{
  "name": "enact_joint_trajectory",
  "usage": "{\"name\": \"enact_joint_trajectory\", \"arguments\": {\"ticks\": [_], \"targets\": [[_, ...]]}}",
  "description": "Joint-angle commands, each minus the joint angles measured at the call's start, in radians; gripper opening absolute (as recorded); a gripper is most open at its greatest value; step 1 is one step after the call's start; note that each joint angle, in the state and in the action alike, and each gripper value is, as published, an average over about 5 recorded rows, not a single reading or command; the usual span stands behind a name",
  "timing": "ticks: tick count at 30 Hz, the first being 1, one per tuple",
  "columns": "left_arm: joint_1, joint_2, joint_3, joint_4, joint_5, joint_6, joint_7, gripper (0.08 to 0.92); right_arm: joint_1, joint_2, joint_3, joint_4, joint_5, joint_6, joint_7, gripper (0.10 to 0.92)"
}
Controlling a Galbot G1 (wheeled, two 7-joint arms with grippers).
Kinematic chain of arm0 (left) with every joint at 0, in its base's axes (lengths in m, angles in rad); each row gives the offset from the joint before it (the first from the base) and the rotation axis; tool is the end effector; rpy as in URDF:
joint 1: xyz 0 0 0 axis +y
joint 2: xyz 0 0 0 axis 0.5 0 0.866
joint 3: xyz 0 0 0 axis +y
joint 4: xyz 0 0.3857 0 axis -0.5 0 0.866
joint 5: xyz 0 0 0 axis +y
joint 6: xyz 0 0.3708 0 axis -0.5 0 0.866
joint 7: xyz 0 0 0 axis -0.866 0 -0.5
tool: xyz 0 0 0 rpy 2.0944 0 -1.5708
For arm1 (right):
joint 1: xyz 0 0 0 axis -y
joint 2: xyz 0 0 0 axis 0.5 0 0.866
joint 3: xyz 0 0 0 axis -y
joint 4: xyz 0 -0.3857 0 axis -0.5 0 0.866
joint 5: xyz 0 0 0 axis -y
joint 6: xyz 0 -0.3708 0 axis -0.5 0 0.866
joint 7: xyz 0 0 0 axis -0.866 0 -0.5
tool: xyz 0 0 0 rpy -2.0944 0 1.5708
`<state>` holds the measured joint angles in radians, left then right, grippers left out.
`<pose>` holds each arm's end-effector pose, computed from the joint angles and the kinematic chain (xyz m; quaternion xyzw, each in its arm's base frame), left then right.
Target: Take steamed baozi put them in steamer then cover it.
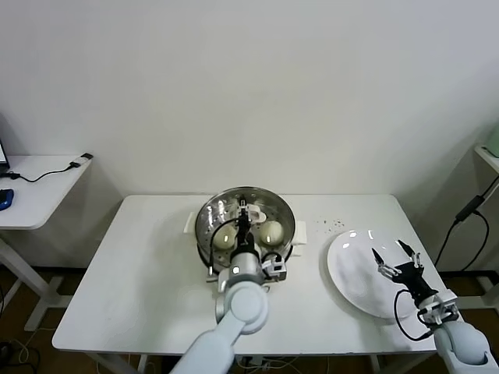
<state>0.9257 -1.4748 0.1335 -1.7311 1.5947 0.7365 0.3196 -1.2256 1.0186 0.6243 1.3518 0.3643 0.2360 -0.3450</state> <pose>0.3297 -0.1913 -0.3088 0.0067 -0.7082 -0.7044 0.0463 0.2873 -0.2756 -0.4358 0.0980 -0.9885 0.0953 0.0646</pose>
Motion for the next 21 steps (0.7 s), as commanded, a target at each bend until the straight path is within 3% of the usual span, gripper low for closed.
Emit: {"name": "enact_joint_trajectory", "arguments": {"ticks": [1,7,11,17,21], "targets": [[0.036,0.074,0.01,-0.173,-0.029,0.049,0.052,0.482,0.002,-0.002,0.0,0.0,0.0,-0.005,0.0,0.823],[0.105,0.139,-0.001,-0.302,-0.089,0.048,0.043,0.655,0.005,-0.004,0.003,0.003,-0.001,-0.019,0.003,0.823],[0.181,0.195,-0.032,-0.385,-0.173,0.031,-0.013,0.769,0.003,-0.003,0.007,0.012,-0.013,-0.043,0.011,0.823],[0.314,0.266,-0.16,-0.475,-0.43,-0.076,-0.215,0.821,-0.009,-0.002,0.012,0.055,-0.041,-0.098,0.022,0.823],[0.42,0.298,-0.309,-0.485,-0.73,-0.25,-0.39,0.823,-0.021,0.003,0.016,0.086,-0.041,-0.115,0.027,0.823]]}}
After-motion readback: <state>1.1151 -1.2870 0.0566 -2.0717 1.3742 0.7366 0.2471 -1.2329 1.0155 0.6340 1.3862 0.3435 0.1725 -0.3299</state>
